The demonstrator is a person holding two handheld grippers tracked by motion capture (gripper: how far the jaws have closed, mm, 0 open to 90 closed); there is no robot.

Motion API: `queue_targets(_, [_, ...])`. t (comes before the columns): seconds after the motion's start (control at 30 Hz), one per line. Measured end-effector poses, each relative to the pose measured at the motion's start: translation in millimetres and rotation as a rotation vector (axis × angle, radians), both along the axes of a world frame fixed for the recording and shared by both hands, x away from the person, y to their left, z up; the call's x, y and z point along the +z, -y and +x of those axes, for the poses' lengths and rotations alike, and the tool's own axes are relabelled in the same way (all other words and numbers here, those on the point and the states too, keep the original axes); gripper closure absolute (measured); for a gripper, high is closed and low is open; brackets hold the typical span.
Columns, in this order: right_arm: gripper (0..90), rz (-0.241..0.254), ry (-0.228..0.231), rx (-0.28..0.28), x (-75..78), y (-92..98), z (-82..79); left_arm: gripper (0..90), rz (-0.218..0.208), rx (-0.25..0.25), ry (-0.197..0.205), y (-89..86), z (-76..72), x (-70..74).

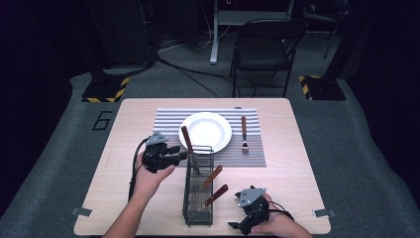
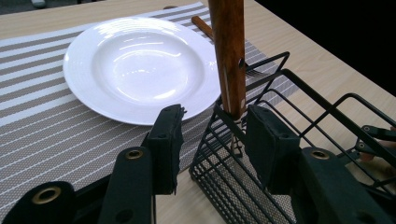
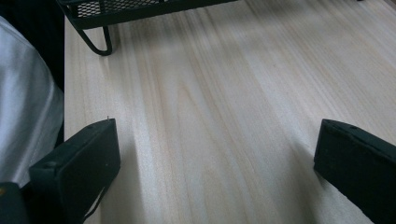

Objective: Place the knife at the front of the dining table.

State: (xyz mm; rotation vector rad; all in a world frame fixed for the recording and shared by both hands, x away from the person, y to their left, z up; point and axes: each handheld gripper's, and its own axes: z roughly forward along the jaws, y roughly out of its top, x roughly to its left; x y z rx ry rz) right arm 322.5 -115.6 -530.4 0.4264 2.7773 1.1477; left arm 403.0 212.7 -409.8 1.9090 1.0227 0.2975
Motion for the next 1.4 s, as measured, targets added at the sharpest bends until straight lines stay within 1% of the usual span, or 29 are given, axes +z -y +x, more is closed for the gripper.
queue_targets(0.1, [0.0,-0.001,0.002,-0.001,-0.1,-0.1,-0.2,57.0,-0.02,-0.013,0.002,2.9,2.6,-0.9])
queue_targets(0.23, [0.0,-0.001,0.002,-0.001,-0.1,-0.1,-0.2,57.2,-0.029,-0.031,0.006,7.8,5.2,-0.4])
queue_targets(0.27, [0.0,-0.001,0.002,-0.001,-0.1,-0.1,-0.2,58.4,-0.031,-0.035,0.005,9.4,5.6,-0.2])
queue_targets(0.33, [0.0,-0.001,0.002,-0.001,-0.1,-0.1,-0.2,59.3,-0.031,-0.041,0.007,11.9,6.5,-0.4])
queue_targets(0.37, [0.0,-0.001,0.002,-0.001,-0.1,-0.1,-0.3,61.9,-0.028,-0.047,0.005,13.2,7.2,-1.1])
queue_targets(0.43, [0.0,-0.005,0.0,0.001,0.2,0.0,-0.2,63.0,-0.023,-0.051,0.001,15.6,8.2,-2.6])
queue_targets(0.5, [0.0,-0.005,0.0,0.001,0.2,0.0,-0.2,65.8,-0.016,-0.05,0.003,16.7,8.5,-3.4])
queue_targets(0.53, [0.0,-0.005,-0.001,0.001,0.2,0.0,-0.2,65.8,-0.002,-0.046,0.006,17.7,8.6,-3.6])
queue_targets(0.57, [0.0,-0.005,0.0,0.001,0.2,0.0,-0.2,67.2,0.001,-0.041,0.012,18.1,8.7,-3.8])
queue_targets(0.6, [0.0,-0.004,0.0,0.001,0.2,0.1,-0.1,69.1,-0.005,-0.034,0.013,18.0,8.9,-3.9])
queue_targets(0.73, [0.0,-0.005,0.0,0.001,0.2,0.0,-0.2,70.7,-0.008,-0.03,0.017,18.1,9.4,-4.4])
queue_targets(0.8, [0.0,-0.005,0.0,0.001,0.2,0.1,-0.1,70.7,-0.005,-0.032,0.017,17.7,10.2,-4.7])
queue_targets(0.93, [0.0,-0.005,0.0,0.001,0.2,0.0,-0.2,70.5,-0.014,-0.028,0.016,17.4,10.9,-6.0])
queue_targets(1.2, [0.0,-0.005,0.0,0.001,0.2,0.1,-0.2,70.4,-0.013,-0.016,0.032,18.9,8.6,-6.7])
queue_targets(1.23, [0.0,-0.005,0.0,0.001,0.2,0.1,-0.2,70.5,-0.02,-0.01,0.033,18.7,7.8,-6.1])
queue_targets(1.3, [0.0,-0.005,0.0,0.002,0.2,0.1,-0.1,71.7,-0.024,-0.009,0.043,16.9,6.5,-4.4])
queue_targets(1.33, [0.0,-0.005,0.001,0.001,0.2,0.1,-0.1,73.8,-0.03,-0.009,0.046,15.8,5.8,-3.4])
queue_targets(1.4, [0.0,-0.006,0.0,0.002,0.2,0.1,-0.1,75.3,-0.037,-0.011,0.04,14.3,5.3,-2.9])
